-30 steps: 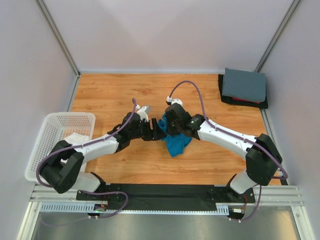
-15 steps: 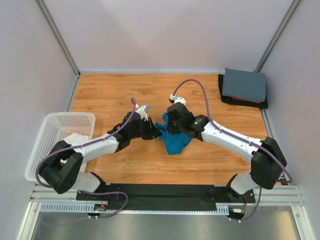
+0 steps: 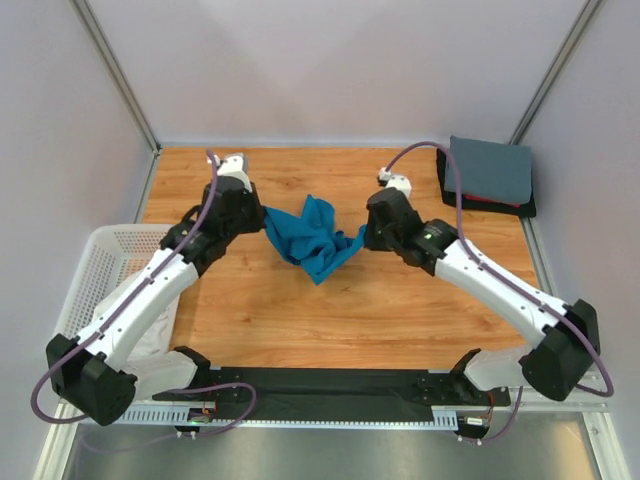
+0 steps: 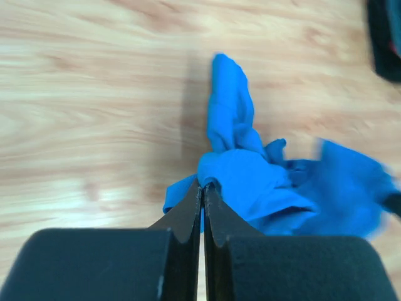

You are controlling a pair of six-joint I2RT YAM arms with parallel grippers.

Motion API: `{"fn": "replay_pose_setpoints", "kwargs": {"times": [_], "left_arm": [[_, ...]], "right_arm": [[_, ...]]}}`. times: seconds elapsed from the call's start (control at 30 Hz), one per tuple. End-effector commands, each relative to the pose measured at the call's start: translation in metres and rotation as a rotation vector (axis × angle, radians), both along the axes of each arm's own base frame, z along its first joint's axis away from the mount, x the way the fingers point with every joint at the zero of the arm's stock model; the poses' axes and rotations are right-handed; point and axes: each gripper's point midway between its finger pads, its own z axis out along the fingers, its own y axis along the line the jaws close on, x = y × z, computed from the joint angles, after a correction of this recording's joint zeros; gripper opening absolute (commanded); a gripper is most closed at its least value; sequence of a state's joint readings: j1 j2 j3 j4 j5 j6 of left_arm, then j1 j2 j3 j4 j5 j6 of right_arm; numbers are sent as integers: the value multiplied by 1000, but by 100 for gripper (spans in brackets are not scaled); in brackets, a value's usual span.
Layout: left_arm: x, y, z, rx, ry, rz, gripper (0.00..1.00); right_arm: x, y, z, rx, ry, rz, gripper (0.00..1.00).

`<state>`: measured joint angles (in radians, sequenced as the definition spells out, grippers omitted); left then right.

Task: Fold and stack the t-shirts
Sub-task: Flatten the tshirt out

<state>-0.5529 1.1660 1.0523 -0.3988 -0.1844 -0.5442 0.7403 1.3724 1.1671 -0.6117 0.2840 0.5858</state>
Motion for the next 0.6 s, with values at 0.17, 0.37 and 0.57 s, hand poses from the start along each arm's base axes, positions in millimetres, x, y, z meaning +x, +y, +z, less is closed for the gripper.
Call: {"fn": "replay_pose_setpoints", "kwargs": {"times": [0.17,0.37,0.57], "left_arm": [[30,105,92,150,-132,257,0],[44,119,159,195,-250,276,0],[39,136,189,261,-312,329,0]], "right_arm": [[17,-88,116,49,-270,-225,0],[12,-124,157,-2,-374,-299,1],[8,-150,172,-11,-393,-385,0]]}}
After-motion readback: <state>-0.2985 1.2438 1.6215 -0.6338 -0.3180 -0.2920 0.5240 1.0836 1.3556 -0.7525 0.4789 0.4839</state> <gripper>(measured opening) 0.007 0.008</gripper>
